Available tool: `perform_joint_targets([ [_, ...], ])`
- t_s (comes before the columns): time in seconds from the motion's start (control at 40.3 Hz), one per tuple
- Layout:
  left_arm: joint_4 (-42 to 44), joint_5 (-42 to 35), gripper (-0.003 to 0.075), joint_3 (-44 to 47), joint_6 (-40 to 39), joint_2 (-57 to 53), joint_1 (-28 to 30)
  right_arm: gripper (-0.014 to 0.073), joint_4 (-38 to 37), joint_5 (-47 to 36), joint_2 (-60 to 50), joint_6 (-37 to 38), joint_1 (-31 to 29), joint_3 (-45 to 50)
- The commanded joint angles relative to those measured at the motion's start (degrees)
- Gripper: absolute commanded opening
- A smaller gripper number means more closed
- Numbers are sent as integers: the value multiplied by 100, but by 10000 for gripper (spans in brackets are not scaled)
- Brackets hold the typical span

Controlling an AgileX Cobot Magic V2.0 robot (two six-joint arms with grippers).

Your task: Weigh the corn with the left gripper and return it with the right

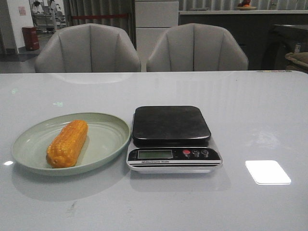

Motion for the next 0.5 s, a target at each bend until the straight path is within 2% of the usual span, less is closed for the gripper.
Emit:
perform_joint_targets([
  [0.0,-176,-524,132,-290,-90,-77,4,167,-33,-423,-106,-42,-39,13],
  [0.223,-170,1779,132,-1999,-90,733,4,167,-33,-423,-106,-42,-39,13],
  [0.347,-413,2723,132,-2650,-90,1442,4,167,-33,-423,-106,-42,-39,13],
  [0.472,-677,3311,132,-2813,-90,1892,4,167,-33,-423,-106,-42,-39,13],
])
